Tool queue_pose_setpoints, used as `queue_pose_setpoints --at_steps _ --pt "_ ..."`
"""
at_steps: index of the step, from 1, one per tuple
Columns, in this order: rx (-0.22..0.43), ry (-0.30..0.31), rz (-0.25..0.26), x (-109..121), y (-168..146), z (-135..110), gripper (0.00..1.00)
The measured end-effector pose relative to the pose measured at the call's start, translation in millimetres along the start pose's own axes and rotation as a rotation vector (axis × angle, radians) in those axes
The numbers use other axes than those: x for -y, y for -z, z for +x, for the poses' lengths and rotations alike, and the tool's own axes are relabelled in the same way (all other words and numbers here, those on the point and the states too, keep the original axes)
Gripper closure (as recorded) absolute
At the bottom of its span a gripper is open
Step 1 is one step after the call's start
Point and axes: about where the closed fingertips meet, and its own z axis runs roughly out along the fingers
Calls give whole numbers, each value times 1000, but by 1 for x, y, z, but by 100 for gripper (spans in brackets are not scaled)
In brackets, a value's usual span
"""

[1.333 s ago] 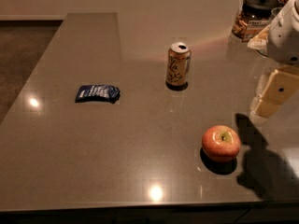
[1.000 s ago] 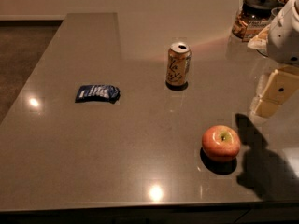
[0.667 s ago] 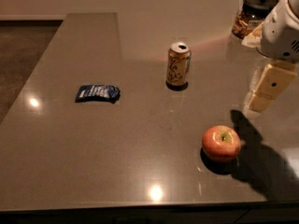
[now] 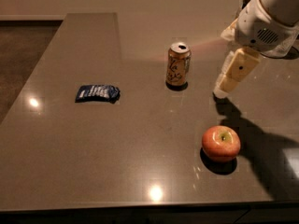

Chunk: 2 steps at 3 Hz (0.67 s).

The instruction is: Move orange can near rxbar blueberry

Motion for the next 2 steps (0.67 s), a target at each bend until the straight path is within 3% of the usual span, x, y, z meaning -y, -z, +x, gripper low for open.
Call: queue_pose_setpoints --at_steps 2 --pt "128 -101 30 53 -36 -31 0"
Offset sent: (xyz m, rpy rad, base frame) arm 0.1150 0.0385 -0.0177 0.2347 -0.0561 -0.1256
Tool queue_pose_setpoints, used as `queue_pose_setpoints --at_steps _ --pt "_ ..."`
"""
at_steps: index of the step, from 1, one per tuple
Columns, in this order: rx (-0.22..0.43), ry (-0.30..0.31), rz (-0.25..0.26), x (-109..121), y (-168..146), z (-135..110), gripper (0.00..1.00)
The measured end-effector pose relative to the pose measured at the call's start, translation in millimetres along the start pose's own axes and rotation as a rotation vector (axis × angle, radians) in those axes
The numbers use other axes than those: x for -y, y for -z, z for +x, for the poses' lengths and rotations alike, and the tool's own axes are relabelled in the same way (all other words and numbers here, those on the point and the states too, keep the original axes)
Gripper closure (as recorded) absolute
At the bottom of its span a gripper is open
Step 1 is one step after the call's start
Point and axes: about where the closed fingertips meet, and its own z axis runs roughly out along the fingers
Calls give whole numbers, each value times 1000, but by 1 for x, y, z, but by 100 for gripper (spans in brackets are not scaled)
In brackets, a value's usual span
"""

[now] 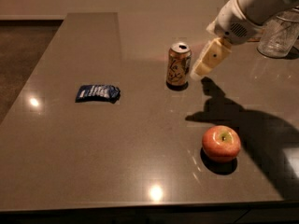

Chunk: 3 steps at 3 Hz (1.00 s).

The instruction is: Move orange can near rxbar blueberry

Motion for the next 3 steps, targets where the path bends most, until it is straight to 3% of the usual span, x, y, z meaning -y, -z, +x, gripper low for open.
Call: queue_pose_setpoints --at_steps 1,2,3 --pt "49 -47 -15 22 -33 -19 0" --pt "65 -66 -41 24 -53 -27 0" --pt "70 -71 -67 23 -67 -33 18"
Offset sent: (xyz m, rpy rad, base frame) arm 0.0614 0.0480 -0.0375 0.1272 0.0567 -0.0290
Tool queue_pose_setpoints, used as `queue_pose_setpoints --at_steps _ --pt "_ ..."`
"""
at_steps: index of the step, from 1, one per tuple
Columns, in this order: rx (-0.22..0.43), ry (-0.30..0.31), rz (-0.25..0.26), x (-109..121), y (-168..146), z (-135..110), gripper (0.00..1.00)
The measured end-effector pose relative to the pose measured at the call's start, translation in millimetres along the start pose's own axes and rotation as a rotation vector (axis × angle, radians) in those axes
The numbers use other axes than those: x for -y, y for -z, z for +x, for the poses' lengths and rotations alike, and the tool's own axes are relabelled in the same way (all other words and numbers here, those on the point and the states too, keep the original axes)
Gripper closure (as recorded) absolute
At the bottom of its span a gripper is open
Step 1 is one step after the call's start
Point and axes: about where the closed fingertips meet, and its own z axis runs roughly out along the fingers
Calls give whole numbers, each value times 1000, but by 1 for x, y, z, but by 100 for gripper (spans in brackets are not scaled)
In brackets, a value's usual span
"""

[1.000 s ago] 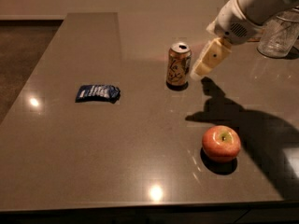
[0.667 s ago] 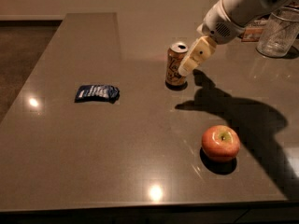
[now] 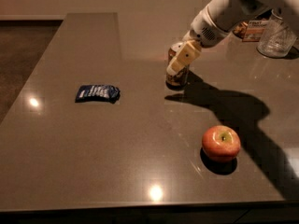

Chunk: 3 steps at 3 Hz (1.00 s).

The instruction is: Move orange can near rxbar blueberry

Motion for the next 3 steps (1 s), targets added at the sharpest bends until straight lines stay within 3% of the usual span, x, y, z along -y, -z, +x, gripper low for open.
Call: queue_pose_setpoints --at_steps 2,3 --pt "35 16 -28 -9 -2 -16 64" --pt "80 69 -59 -25 3 -43 87"
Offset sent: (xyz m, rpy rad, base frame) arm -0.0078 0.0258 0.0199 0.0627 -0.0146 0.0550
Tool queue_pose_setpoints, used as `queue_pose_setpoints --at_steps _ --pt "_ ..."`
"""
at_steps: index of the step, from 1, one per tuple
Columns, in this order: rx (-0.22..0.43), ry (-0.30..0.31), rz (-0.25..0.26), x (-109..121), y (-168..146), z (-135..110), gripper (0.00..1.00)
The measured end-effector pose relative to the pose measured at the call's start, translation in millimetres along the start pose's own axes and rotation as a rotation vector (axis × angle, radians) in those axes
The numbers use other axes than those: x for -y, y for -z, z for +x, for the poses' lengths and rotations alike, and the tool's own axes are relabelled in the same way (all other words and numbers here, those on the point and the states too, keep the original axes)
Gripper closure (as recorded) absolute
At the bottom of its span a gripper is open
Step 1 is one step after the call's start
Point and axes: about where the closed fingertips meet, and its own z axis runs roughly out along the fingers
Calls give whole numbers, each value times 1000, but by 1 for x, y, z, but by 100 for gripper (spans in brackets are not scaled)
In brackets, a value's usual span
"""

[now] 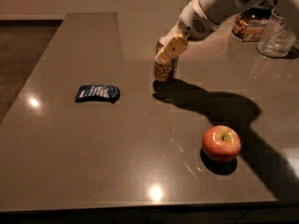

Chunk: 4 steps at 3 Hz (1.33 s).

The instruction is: Move orange can near rxbar blueberry

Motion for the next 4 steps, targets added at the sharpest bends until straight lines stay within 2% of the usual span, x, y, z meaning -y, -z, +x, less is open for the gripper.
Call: queue_pose_setpoints --at_steps 1,2,3,4 --pt "41 59 -47 -20 -7 -31 100" --pt "63 96 -88 -37 -21 -49 100" --pt "64 113 -123 -52 -38 -54 100" --pt "46 129 -129 -63 -52 -55 82"
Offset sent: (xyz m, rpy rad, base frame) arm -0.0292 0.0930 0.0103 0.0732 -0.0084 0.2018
